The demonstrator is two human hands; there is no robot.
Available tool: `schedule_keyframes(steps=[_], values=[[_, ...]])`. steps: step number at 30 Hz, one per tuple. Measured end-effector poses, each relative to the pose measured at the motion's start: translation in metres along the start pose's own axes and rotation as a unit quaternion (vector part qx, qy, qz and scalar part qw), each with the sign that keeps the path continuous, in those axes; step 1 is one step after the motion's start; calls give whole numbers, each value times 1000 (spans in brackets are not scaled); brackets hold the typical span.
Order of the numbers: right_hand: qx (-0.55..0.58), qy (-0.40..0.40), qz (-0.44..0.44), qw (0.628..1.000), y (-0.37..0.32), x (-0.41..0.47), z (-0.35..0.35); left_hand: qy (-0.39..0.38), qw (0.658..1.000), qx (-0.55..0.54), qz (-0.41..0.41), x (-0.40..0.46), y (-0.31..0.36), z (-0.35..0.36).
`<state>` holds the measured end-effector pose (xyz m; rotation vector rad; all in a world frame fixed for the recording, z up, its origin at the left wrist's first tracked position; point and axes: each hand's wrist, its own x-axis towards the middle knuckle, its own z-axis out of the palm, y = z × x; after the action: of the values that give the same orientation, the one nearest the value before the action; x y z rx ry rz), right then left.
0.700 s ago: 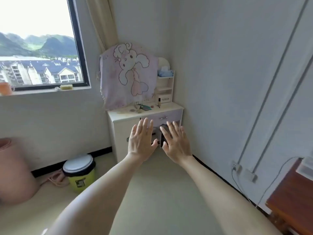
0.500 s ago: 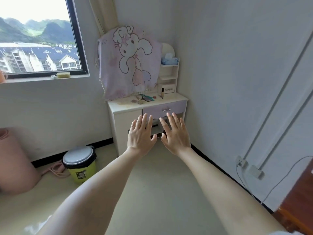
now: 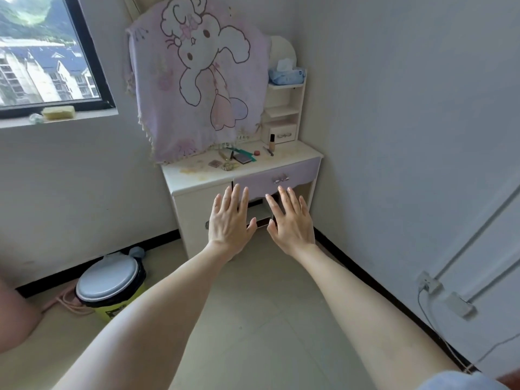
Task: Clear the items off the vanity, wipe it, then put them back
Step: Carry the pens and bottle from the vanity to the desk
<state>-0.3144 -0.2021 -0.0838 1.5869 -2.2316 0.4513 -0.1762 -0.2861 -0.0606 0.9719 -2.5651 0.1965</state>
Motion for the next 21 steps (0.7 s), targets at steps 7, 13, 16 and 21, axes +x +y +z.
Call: schedule_keyframes(steps=[7,13,16,21], values=[[11,-36,14,999,54,93,78,-23,1000,7,-3,109,-3,80],[16,-62,5,998,120,176,150,-50,998,3,-32,207,-5,148],[15,-97,-4,995,147,211,179,-69,997,-3,-47,245,-9,175],[22,-126,-21,992,176,271,226,-100,992,4,-71,307,-23,225]])
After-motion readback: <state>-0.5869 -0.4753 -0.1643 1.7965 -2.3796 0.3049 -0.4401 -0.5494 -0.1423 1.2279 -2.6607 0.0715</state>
